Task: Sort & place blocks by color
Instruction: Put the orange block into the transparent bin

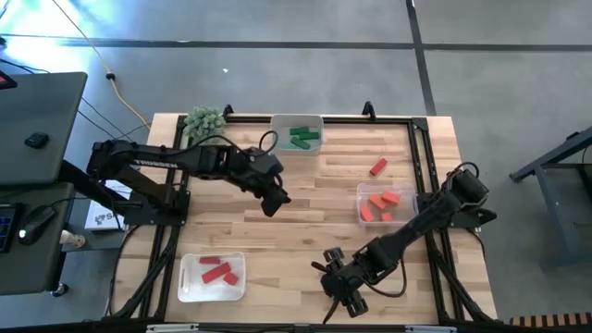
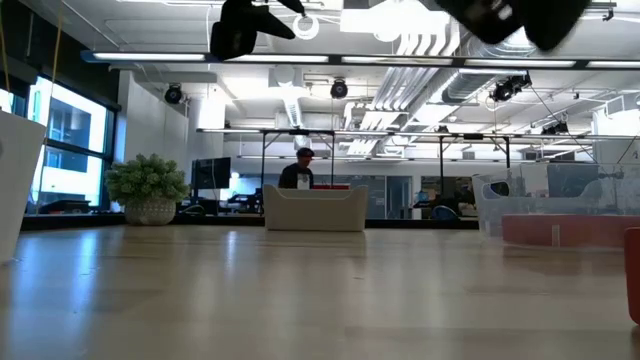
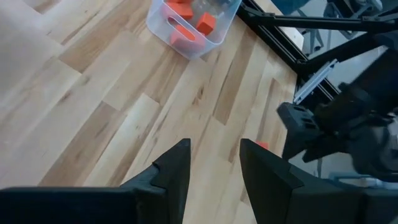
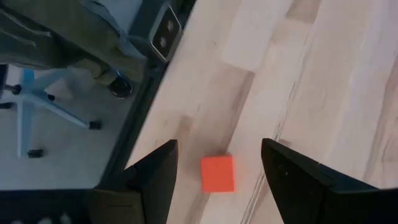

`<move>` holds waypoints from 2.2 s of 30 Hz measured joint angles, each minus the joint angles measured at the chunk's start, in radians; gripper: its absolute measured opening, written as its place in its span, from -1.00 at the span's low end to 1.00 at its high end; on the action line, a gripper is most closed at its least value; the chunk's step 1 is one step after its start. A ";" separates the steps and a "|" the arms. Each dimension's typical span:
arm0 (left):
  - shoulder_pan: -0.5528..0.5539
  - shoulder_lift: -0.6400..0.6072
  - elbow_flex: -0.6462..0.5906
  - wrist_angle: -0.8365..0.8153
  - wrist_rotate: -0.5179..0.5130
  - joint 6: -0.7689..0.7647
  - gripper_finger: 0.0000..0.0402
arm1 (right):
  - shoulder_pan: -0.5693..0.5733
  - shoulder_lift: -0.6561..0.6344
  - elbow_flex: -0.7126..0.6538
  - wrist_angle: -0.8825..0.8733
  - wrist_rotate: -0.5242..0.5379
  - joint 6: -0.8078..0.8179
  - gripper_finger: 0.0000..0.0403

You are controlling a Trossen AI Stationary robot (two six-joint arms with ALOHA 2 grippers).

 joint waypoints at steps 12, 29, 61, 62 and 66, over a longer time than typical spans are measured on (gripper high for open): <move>-0.021 0.000 0.000 0.000 -0.032 0.002 -0.36 | 0.024 0.033 -0.118 0.135 -0.008 0.044 0.09; -0.020 0.001 0.000 0.000 -0.032 0.004 -0.36 | 0.039 0.122 -0.118 0.133 0.042 0.026 0.07; 0.003 0.001 0.000 0.000 -0.051 0.040 -0.36 | 0.018 0.077 -0.115 0.011 0.096 0.094 -0.51; 0.003 0.001 0.000 0.000 -0.055 0.050 -0.36 | 0.014 0.068 -0.115 -0.008 0.111 0.094 -0.51; 0.003 0.001 0.000 0.000 -0.104 0.085 -0.36 | -0.013 0.029 -0.115 -0.094 0.177 0.093 -0.51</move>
